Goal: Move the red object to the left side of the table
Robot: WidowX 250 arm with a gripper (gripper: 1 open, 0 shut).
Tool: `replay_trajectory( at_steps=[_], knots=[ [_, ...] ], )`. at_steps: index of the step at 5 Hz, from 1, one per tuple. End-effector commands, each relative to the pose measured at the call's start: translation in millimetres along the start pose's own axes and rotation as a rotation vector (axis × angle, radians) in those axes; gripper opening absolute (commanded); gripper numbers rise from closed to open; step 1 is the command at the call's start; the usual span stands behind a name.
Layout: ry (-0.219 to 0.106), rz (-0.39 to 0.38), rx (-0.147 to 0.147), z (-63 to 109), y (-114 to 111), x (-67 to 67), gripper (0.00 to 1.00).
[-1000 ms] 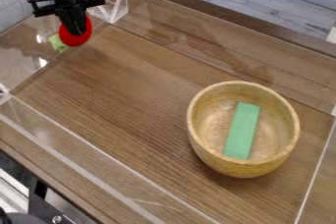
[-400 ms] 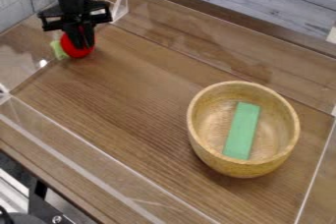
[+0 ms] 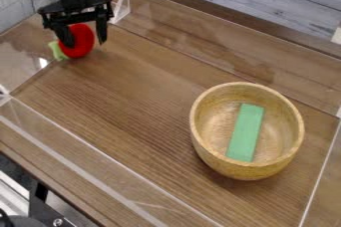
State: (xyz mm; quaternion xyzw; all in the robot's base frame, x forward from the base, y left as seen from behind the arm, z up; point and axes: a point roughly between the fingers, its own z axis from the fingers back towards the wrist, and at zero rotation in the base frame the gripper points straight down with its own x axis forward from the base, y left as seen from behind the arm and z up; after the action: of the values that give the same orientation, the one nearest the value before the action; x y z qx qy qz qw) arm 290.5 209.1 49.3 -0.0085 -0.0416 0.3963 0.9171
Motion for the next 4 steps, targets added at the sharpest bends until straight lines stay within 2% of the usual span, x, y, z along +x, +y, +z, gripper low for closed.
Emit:
replay_trajectory(
  at_steps=[1,3,4],
  knots=[
    [-0.018,0.001,0.005,8.0,4.4,3.6,1.00],
    [0.040,0.066,0.012,17.1,4.5,-1.7,1.00],
    [0.062,0.100,0.011,22.7,4.3,3.2,1.00]
  ],
)
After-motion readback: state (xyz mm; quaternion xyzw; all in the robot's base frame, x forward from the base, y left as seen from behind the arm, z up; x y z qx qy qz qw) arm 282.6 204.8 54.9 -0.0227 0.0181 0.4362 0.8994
